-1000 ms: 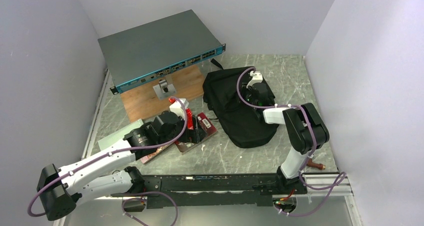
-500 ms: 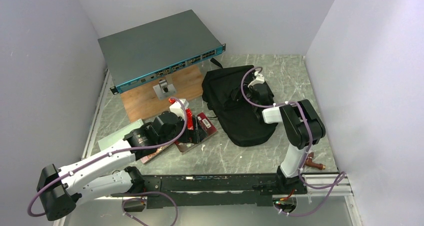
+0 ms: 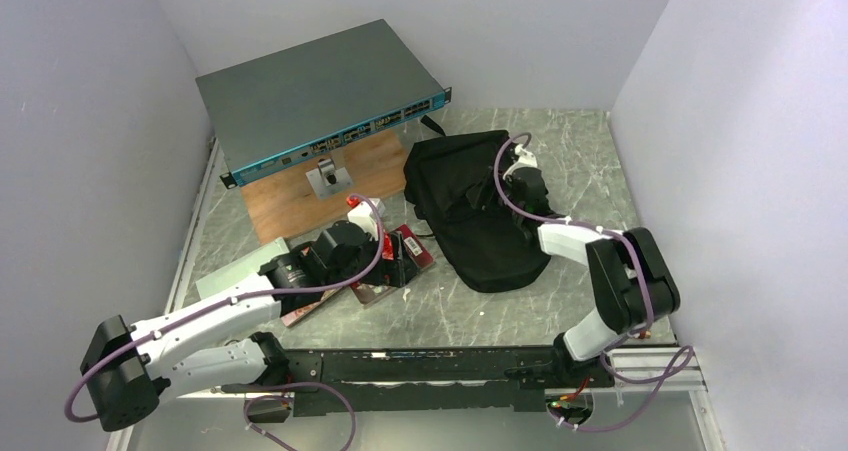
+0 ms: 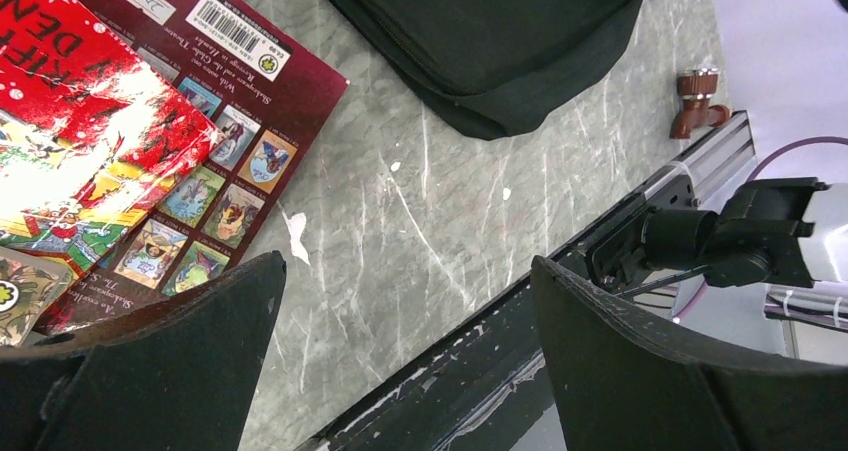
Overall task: Pack the student bag
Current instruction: Place the stationery in the student bag, then zip the student bag at the center of the board.
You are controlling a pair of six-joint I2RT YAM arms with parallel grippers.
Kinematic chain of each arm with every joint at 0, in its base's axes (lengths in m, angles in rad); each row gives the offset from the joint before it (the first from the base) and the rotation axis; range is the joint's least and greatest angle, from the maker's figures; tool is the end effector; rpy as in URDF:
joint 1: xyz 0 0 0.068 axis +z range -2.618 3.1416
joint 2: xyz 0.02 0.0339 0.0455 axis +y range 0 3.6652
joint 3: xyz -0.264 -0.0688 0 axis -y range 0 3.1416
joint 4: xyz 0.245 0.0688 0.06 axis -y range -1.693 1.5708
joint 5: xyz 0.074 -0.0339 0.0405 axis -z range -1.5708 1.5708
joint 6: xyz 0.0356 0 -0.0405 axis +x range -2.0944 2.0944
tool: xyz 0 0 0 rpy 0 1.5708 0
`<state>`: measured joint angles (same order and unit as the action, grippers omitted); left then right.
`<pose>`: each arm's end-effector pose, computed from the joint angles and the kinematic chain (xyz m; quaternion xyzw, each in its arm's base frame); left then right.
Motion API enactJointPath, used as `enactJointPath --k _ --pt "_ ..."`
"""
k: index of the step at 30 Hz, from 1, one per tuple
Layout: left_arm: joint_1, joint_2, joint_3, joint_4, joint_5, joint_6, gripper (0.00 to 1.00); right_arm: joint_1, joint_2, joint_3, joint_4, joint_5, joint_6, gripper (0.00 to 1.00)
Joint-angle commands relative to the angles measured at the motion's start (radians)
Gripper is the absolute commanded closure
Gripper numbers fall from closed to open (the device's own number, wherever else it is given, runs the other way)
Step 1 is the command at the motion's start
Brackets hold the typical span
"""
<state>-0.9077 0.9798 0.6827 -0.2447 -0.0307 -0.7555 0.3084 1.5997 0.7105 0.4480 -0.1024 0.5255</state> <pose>0.1354 -0.1716 0.2619 0.0586 0.8685 -0.3546 0.3414 0.3110 0.1029 0.1782 0.0642 0.8416 0.2560 0.4712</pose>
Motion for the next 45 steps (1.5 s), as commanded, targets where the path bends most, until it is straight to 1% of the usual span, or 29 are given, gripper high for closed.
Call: enactJointPath --k 1,2,5,9,12,15,17,20,24,29,31,34,35,38,39,40,43,45 --pt "-0.003 0.026 0.020 0.050 0.022 0.009 0.01 0.003 -0.121 -0.048 -0.135 0.029 -0.076 0.41" --pt "-0.004 0.030 0.026 0.048 0.019 0.010 0.01 0.004 -0.158 -0.052 -0.140 0.023 -0.095 0.41" --pt "-0.004 0.036 0.031 0.059 0.020 0.016 0.01 0.006 -0.190 -0.024 -0.135 -0.027 -0.155 0.41" --pt "-0.005 0.033 0.026 0.063 0.022 0.014 0.01 0.028 -0.136 0.090 -0.165 -0.078 -0.192 0.43" --pt "-0.004 0.012 0.006 0.056 0.020 0.008 0.01 0.073 -0.071 0.168 -0.183 -0.058 -0.196 0.43" --pt "-0.004 -0.015 -0.005 0.036 0.015 0.002 0.01 0.125 0.015 0.278 -0.264 0.011 -0.205 0.43" --pt "-0.004 -0.024 0.004 0.014 0.012 0.009 0.00 0.160 0.057 0.323 -0.277 0.051 -0.219 0.43" --pt "-0.005 -0.025 0.026 -0.019 0.006 0.024 0.01 0.211 0.106 0.374 -0.311 0.177 -0.238 0.43" --pt "-0.004 -0.037 0.034 -0.030 -0.012 0.020 0.01 0.269 0.119 0.371 -0.311 0.333 -0.245 0.42" --pt "-0.004 -0.034 0.014 0.003 -0.010 -0.002 0.01 0.293 0.164 0.385 -0.314 0.423 -0.292 0.41" --pt "-0.004 -0.025 0.012 0.002 0.000 -0.008 0.01 0.311 0.191 0.401 -0.322 0.474 -0.338 0.42" --pt "-0.004 -0.023 0.004 0.005 0.001 -0.011 0.01 0.347 0.218 0.409 -0.313 0.564 -0.396 0.53" --pt "-0.005 -0.021 0.009 -0.001 -0.003 -0.010 0.01 0.354 0.222 0.414 -0.317 0.583 -0.402 0.59" --pt "-0.004 0.003 0.036 -0.013 -0.007 0.002 0.00 0.368 0.201 0.386 -0.285 0.591 -0.382 0.85" --pt "-0.004 0.017 0.043 -0.002 0.001 -0.001 0.00 0.363 0.181 0.372 -0.285 0.564 -0.345 0.94" --pt "0.002 0.044 0.051 0.011 0.030 -0.004 0.00 0.348 0.150 0.352 -0.281 0.505 -0.302 1.00" --pt "0.033 0.140 0.106 0.069 0.153 0.013 0.00 0.302 0.045 0.252 -0.197 0.338 -0.197 1.00" --pt "0.069 0.214 0.168 0.067 0.187 0.046 0.03 0.262 -0.005 0.197 -0.150 0.263 -0.134 1.00"
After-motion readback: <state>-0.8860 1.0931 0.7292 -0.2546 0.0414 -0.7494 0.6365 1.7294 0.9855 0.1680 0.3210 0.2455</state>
